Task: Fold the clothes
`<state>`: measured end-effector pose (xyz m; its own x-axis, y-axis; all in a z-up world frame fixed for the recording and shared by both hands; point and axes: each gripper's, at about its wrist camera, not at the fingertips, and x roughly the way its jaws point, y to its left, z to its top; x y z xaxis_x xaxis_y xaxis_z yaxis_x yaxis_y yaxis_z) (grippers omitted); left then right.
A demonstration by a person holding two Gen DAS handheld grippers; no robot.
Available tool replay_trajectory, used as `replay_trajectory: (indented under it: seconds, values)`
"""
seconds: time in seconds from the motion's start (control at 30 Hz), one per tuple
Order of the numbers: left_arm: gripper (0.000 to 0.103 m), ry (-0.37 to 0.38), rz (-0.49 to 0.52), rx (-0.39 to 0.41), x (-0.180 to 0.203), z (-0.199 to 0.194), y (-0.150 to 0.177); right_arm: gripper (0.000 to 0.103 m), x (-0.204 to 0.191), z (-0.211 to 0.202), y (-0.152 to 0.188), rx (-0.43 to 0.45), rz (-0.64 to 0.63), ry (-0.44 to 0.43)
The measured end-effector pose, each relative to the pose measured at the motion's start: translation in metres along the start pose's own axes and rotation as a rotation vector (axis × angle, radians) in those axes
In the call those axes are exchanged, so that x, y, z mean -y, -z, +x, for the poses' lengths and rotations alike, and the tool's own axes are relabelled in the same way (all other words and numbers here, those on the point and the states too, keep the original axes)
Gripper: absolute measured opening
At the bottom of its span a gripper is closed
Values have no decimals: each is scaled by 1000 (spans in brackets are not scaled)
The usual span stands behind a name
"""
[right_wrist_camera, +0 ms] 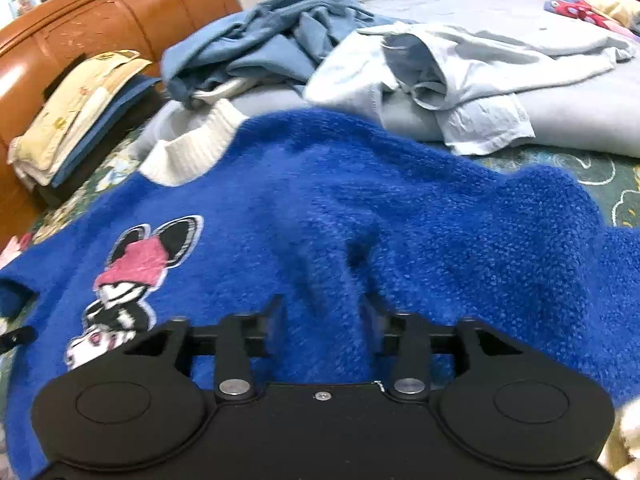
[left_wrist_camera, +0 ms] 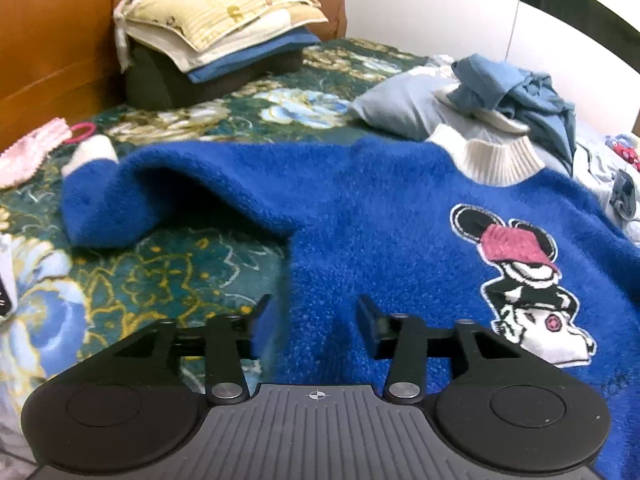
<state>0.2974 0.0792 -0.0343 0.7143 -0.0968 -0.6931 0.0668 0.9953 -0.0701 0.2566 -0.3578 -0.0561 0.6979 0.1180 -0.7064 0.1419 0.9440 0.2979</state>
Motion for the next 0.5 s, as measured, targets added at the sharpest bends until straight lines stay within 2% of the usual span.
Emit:
replay_trajectory:
  seconds: [0.03, 0.07, 0.13, 0.2, 0.27, 0.4, 0.5]
  values:
    - [64, -5, -1, 12, 0, -5, -1, 65, -2, -6, 1, 11, -6, -8]
    - [81, -14, -5, 31, 0, -11, -1, 68, -3, -12, 3, 26, -11, -14]
    - [85, -29, -9, 64, 0, -22, -2, 80, -6, -25, 6, 55, -21, -28]
    - [95, -42, -11, 95, 1, -33, -3, 82, -8, -38, 9, 85, -30, -41]
    - [103, -43, -11, 124, 4, -45, -3, 89, -11, -51, 12, 114, -40, -54]
    - [103, -16, -19, 176, 17, -66, 1, 102, -9, -77, 16, 173, -36, -73]
    - [103, 14, -28, 215, 28, -81, 6, 102, 18, -90, 23, 182, 32, -28]
